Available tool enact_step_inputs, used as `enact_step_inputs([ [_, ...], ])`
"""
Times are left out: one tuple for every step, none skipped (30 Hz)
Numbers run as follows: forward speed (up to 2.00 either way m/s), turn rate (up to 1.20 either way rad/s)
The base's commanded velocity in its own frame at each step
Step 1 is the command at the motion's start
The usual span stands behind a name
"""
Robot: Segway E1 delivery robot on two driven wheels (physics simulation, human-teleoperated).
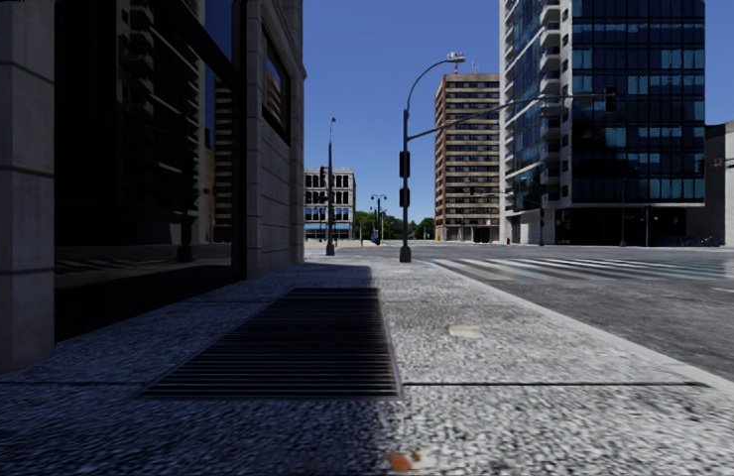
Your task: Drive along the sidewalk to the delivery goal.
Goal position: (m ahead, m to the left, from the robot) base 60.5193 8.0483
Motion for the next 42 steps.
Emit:
enact_step_inputs([
  [2.0, 0.0],
  [2.0, 0.0],
  [2.0, 0.0],
  [2.0, 0.0],
  [2.0, 0.0],
  [2.0, 0.0],
  [2.0, 0.0],
  [2.0, 0.0],
  [2.0, 0.0],
  [2.0, 0.0],
  [2.0, 0.0],
  [2.0, 0.0],
  [2.0, 0.0],
  [2.0, 0.0],
  [2.0, 0.0],
  [2.0, 0.0],
  [2.0, 0.0],
  [2.0, 0.0],
  [2.0, 0.0],
  [2.0, 0.0],
  [2.0, 0.0],
  [2.0, 0.0],
  [2.0, 0.0],
  [2.0, 0.0],
  [2.0, 0.0],
  [2.0, 0.0],
  [2.0, 0.0],
  [2.0, 0.0],
  [2.0, 0.0],
  [2.0, 0.0],
  [2.0, 0.0],
  [2.0, 0.0],
  [2.0, 0.0],
  [2.0, 0.0],
  [2.0, 0.0],
  [2.0, 0.0],
  [2.0, 0.0],
  [2.0, 0.0],
  [2.0, 0.0],
  [2.0, 0.0],
  [2.0, 0.0],
  [2.0, 0.0],
])
